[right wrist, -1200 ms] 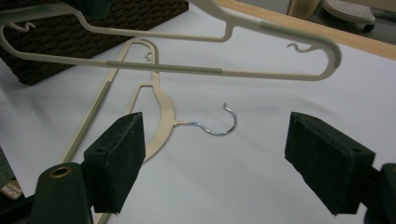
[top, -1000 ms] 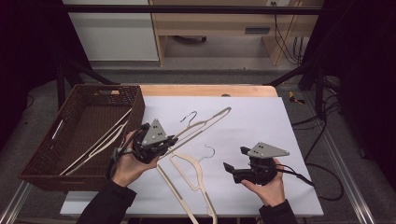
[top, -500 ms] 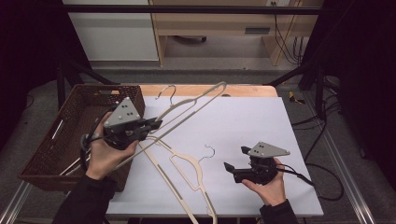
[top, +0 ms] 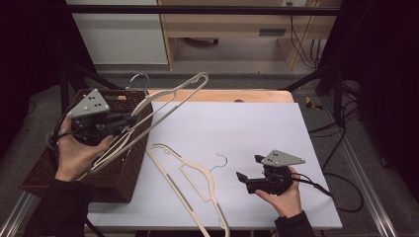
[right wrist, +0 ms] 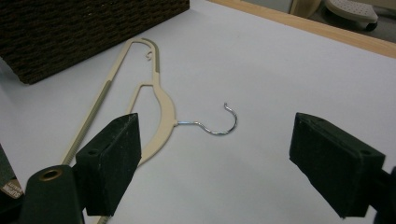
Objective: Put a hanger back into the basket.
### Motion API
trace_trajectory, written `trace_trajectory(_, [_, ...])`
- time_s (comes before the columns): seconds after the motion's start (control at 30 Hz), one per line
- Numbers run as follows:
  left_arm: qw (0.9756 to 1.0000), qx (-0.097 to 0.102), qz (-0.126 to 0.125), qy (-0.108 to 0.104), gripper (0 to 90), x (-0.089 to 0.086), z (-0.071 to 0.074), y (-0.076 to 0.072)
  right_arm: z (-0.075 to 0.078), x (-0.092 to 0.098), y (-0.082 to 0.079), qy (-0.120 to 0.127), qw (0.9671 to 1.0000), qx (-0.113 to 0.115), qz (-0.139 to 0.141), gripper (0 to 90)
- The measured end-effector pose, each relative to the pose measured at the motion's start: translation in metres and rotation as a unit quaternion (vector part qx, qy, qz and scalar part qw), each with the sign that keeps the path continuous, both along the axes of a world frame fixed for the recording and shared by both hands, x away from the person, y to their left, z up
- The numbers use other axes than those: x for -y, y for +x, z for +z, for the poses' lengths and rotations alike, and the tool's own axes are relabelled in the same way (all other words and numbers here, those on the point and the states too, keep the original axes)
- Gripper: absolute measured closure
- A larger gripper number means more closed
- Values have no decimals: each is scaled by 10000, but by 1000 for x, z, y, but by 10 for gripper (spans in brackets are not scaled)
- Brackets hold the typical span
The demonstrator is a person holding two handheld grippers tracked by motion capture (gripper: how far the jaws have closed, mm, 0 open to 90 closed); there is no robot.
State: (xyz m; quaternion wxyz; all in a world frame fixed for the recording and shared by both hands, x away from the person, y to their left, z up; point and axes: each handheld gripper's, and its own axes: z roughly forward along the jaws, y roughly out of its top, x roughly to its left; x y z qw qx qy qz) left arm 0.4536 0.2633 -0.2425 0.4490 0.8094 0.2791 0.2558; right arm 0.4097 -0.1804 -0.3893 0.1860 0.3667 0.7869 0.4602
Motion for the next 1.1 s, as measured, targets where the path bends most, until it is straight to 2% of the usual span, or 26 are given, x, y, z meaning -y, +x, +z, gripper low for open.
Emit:
trace_trajectory(0.1, [10000,10,74,16,868,-9,-1,1,1,1,0,-19,10000,40,10,169])
trace_trajectory(0.17, [9998,75,168,122,867,-25,-4,1,2,2,-1,36,10000,31,-19,168])
trace_trajectory(0.47, [9985,76,545,29,867,-70,-17,7,3,3,0,42,10000,53,-24,149])
trace_trajectory(0.5, [9980,25,626,3,867,-78,-21,10,2,2,0,20,10000,31,-37,140])
trace_trajectory(0.53, [9980,25,626,3,867,-78,-21,10,2,2,0,24,10000,34,-53,138])
trace_trajectory(0.57, [9975,-15,704,102,867,-88,-26,13,1,1,0,20,10000,39,-51,138])
trace_trajectory(0.67, [9967,-88,786,155,867,-99,-34,17,1,1,1,-2,10000,21,-22,133])
trace_trajectory(0.73, [9960,-60,874,162,867,-107,-40,20,1,1,0,6,10000,20,-23,131])
trace_trajectory(0.83, [9959,-72,886,194,867,-113,-45,21,1,0,0,66,10000,32,-39,124])
trace_trajectory(0.87, [9956,-186,897,177,867,-118,-48,22,1,0,0,66,10000,32,-39,124])
trace_trajectory(1.0, [9936,-325,1046,260,867,-132,-60,27,2,1,0,74,10000,60,-28,94])
trace_trajectory(1.1, [9936,-323,1060,205,867,-139,-66,26,2,1,0,66,9999,61,-55,89])
